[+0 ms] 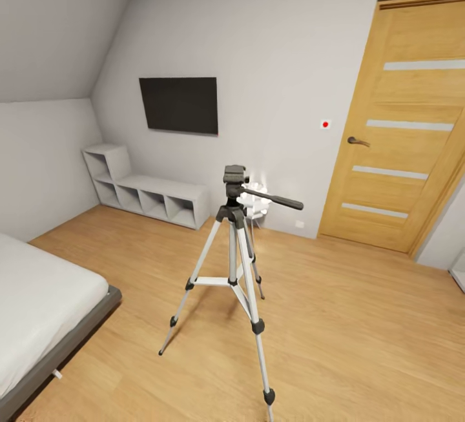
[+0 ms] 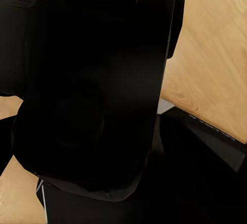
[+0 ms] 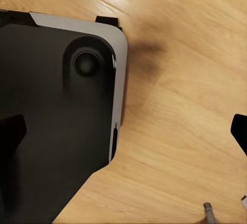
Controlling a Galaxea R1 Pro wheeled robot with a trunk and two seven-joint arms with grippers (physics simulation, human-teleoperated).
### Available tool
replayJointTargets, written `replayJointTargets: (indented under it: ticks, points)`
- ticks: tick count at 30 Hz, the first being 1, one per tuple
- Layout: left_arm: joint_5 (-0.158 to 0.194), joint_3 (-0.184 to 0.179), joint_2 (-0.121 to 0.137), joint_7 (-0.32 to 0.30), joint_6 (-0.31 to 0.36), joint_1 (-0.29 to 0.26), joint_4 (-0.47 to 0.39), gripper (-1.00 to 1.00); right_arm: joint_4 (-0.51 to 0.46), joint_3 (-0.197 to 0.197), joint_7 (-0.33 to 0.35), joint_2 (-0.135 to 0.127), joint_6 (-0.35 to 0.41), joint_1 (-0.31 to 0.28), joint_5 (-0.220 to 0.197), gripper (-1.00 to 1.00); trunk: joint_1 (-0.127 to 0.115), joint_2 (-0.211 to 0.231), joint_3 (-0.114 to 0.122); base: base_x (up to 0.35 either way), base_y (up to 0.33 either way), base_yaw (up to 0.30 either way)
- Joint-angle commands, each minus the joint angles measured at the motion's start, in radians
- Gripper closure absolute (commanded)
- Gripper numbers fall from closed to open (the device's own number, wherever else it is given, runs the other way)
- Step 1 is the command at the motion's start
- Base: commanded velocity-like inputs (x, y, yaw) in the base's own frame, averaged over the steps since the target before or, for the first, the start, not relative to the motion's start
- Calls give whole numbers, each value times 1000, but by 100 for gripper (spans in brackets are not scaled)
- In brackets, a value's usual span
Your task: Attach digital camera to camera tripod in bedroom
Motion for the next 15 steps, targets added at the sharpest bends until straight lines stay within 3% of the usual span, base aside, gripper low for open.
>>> replayJointTargets:
  ticks: [1, 15]
  points:
    - [4, -9, 0, 2, -2, -1, 0, 100, 3, -8, 2, -1, -5, -1, 8, -100, 0, -1, -3, 0, 0, 0]
    - [6, -9, 0, 2, -2, -1, 0, 100, 3, -8, 2, -2, -5, -2, 8, -100, 0, -1, -26, 0, 0, 0]
